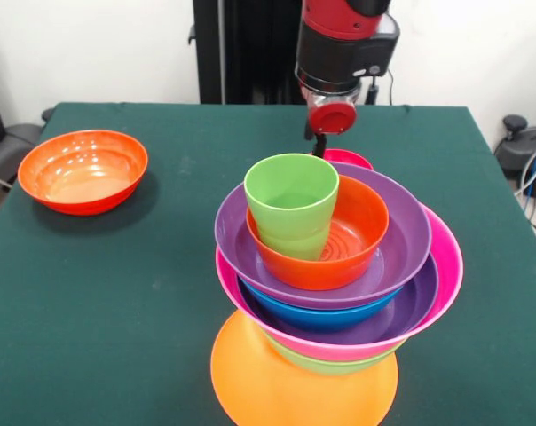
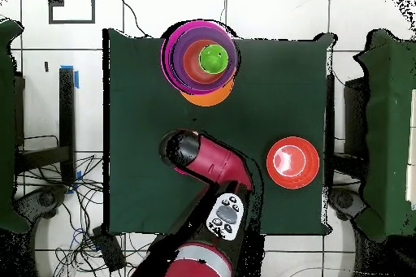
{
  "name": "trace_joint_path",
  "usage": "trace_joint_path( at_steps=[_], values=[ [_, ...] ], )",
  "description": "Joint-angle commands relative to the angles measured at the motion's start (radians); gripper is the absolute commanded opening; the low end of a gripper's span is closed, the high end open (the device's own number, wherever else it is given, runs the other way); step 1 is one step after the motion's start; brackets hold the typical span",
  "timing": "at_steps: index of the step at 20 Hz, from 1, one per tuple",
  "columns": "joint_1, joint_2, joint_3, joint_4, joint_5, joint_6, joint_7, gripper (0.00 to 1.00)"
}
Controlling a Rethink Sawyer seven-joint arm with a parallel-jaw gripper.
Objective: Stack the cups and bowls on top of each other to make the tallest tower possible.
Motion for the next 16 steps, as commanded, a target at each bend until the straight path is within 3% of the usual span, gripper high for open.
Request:
trace_joint_path(
  at_steps=[1, 10, 16],
  values=[
    [0.012, 0.034, 0.144, 0.086, 0.037, -0.078, 0.128, 1.0],
    [0.002, 0.04, 0.175, 0.129, 0.041, -0.121, 0.124, 1.0],
    [-0.01, 0.061, 0.224, 0.175, 0.044, -0.198, 0.129, 1.0]
  ],
)
